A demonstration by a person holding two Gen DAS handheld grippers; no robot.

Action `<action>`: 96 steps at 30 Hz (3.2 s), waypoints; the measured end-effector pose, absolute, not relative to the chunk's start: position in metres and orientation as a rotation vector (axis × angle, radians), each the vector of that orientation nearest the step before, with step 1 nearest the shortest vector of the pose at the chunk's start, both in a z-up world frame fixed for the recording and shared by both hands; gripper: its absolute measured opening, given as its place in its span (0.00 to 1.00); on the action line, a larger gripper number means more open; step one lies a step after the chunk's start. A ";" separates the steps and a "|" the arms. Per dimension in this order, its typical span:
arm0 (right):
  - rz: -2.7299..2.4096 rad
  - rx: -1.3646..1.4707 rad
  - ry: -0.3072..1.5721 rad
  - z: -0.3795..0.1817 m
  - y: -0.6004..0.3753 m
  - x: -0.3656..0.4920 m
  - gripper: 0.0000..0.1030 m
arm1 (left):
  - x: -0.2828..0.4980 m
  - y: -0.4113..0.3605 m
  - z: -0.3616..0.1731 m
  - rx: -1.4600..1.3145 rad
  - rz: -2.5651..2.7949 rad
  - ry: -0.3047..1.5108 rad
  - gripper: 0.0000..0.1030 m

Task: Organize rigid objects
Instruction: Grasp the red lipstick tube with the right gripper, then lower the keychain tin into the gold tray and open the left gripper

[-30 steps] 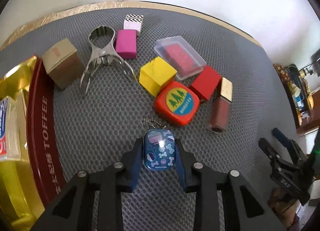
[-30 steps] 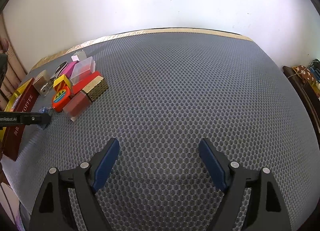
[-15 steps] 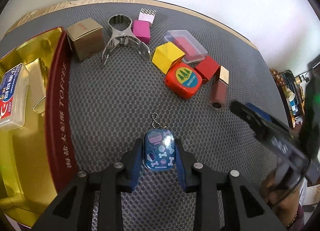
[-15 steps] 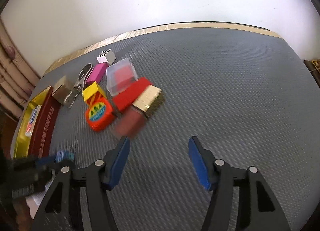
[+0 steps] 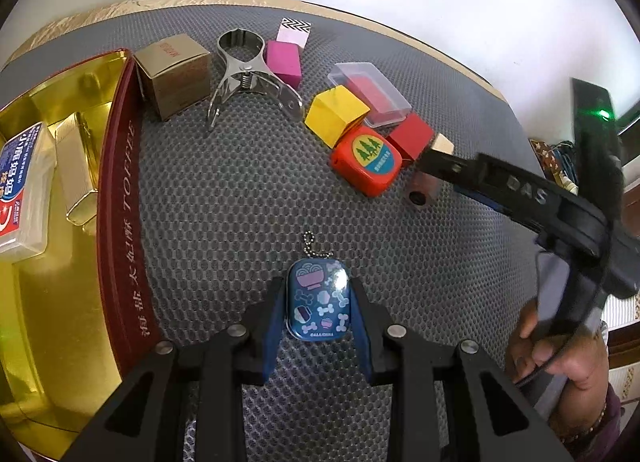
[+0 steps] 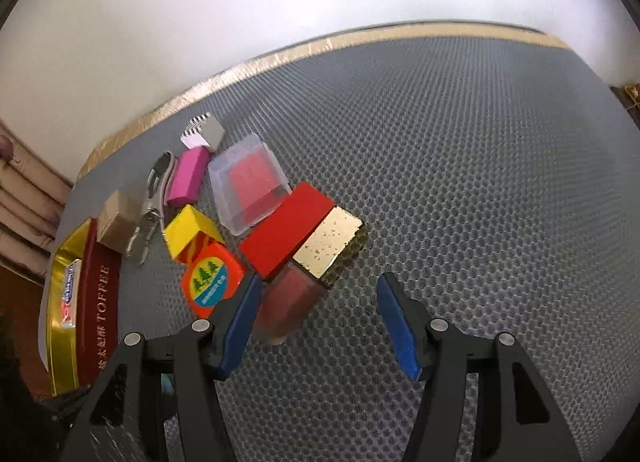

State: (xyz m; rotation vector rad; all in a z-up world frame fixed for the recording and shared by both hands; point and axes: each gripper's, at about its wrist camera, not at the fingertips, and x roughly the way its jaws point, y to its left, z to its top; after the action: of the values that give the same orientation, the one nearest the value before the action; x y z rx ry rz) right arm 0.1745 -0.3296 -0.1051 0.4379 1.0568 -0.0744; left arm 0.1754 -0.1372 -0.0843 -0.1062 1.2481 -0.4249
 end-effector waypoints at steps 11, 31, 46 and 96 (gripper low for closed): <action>-0.116 0.300 1.134 -0.105 -0.339 0.179 0.41 | 0.180 -0.139 -0.085 -0.114 -0.448 1.263 0.30; -0.048 0.262 1.084 -0.115 -0.347 0.172 0.18 | 0.179 -0.142 -0.075 -0.093 -0.454 1.220 0.30; -0.015 0.422 1.066 -0.116 -0.361 0.120 0.18 | 0.158 -0.074 -0.013 -0.133 -0.356 1.123 0.30; 0.010 0.496 1.084 -0.110 -0.380 0.101 0.18 | 0.181 0.025 -0.019 -0.200 -0.021 1.025 0.45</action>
State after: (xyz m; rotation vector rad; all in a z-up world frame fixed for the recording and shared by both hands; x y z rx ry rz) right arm 0.1013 -0.3799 -0.1097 0.4964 1.0836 0.0099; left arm 0.1805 0.0255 -0.0191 -0.2004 1.0250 -0.0207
